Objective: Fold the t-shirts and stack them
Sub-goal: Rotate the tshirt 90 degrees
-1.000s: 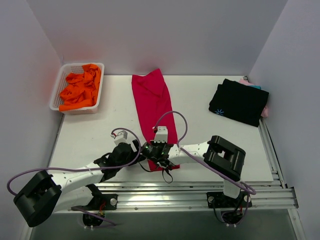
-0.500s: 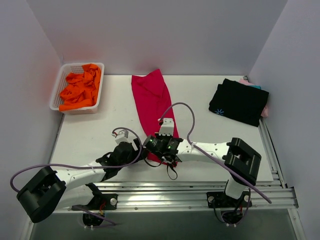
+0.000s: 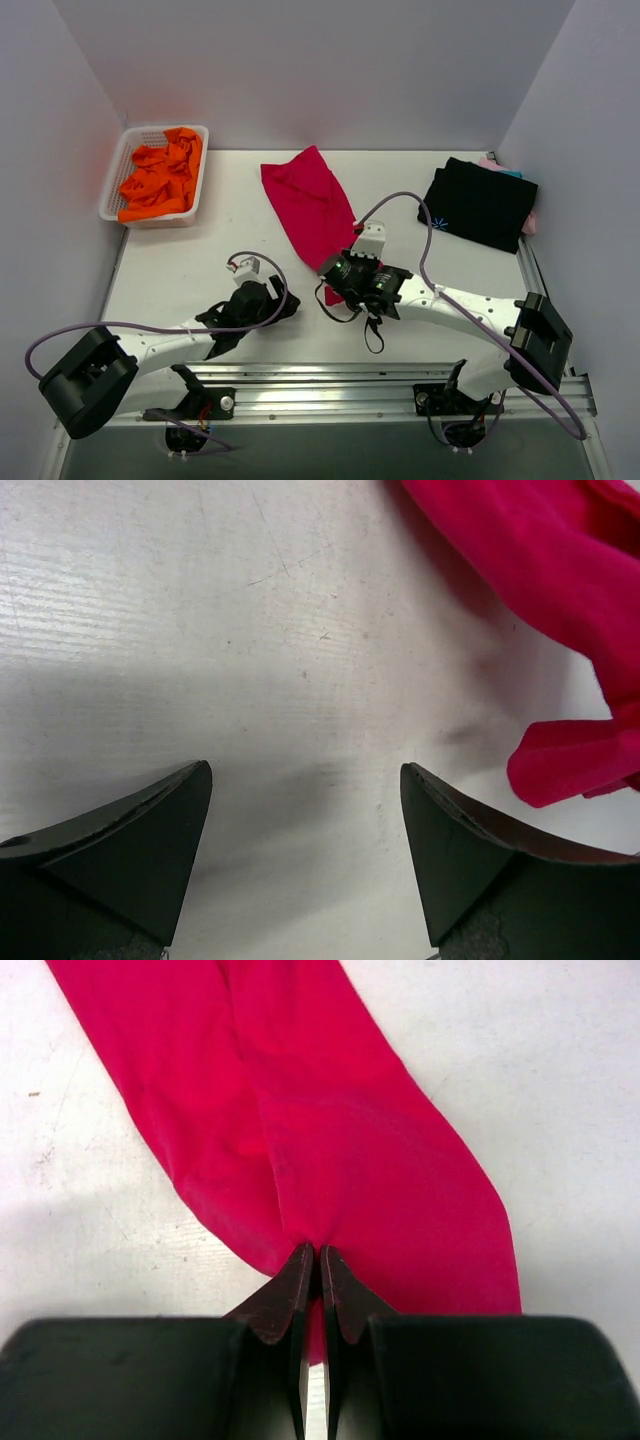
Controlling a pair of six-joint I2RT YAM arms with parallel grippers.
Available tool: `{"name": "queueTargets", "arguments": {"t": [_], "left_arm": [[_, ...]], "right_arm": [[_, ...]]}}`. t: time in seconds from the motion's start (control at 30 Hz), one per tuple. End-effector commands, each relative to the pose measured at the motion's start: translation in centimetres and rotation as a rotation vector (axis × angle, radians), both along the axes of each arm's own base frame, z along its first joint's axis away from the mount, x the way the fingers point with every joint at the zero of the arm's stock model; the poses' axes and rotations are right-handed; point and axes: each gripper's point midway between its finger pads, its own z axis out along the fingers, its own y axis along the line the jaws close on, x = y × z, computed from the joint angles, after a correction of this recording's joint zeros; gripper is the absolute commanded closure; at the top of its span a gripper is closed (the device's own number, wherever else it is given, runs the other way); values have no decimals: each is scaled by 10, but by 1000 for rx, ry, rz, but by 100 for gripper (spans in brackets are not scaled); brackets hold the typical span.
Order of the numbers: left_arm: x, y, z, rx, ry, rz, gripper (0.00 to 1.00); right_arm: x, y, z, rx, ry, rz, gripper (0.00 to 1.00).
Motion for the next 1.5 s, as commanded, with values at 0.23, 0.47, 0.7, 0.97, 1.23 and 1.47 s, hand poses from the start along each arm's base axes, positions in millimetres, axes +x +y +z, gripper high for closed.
{"name": "queueTargets", "arguments": {"t": [0.23,0.47,0.7,0.97,1.23,1.47], "left_arm": [[-3,-6,-11,38,49,-40,15],[-11,15,9,64,26,-4,15],[-20,29,29,47,-13,-1,15],[-39,18,9,5,35,-63,16],[-48,-19,-7,-31,72,-142,18],[-62,-55,-11,-69,94,-198,20]], "right_arm": [[-18,75,-41,-75,88,223,100],[-24,89,-38,-105,105,241,98],[-31,25,-24,-231,77,58,11],[-75,-2,-42,-109,118,57,11],[-115,-9,-101,-66,196,73,25],[-120,-24,-123,-91,199,35,28]]}}
